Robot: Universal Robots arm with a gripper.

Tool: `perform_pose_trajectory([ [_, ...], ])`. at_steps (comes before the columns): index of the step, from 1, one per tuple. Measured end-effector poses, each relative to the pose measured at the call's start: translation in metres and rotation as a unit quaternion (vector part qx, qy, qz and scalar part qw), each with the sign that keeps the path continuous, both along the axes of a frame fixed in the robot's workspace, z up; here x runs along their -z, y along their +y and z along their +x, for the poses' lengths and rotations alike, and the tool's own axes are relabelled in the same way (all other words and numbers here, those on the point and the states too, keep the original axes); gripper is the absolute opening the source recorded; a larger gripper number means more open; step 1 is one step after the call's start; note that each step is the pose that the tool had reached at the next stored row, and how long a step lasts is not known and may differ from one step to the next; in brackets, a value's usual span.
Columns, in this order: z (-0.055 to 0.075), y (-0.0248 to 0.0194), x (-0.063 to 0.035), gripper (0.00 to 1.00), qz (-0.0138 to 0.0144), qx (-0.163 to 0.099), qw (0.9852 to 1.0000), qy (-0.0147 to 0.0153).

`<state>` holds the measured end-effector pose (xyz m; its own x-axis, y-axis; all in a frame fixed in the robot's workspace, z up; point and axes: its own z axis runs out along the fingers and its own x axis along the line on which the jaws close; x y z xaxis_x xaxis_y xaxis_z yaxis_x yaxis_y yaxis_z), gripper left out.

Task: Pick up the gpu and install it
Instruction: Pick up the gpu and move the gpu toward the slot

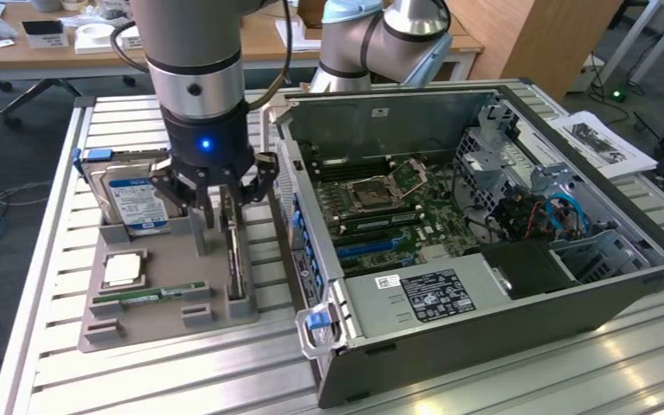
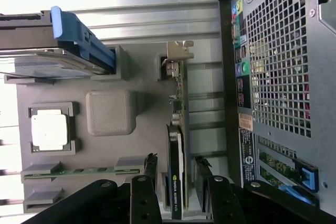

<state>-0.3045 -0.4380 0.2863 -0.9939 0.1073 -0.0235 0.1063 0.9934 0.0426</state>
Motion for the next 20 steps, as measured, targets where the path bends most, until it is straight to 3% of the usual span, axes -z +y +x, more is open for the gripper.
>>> perform_pose_trajectory([
  [9,0.0,0.0,0.0164,0.42,0.0,0.0,1.0,-0.0001],
  [18,0.0,0.0,0.0172,0.43,-0.0007,0.0,1.0,0.0],
  [20,0.0,0.0,0.0172,0.49,-0.0007,0.0,1.0,0.0],
])
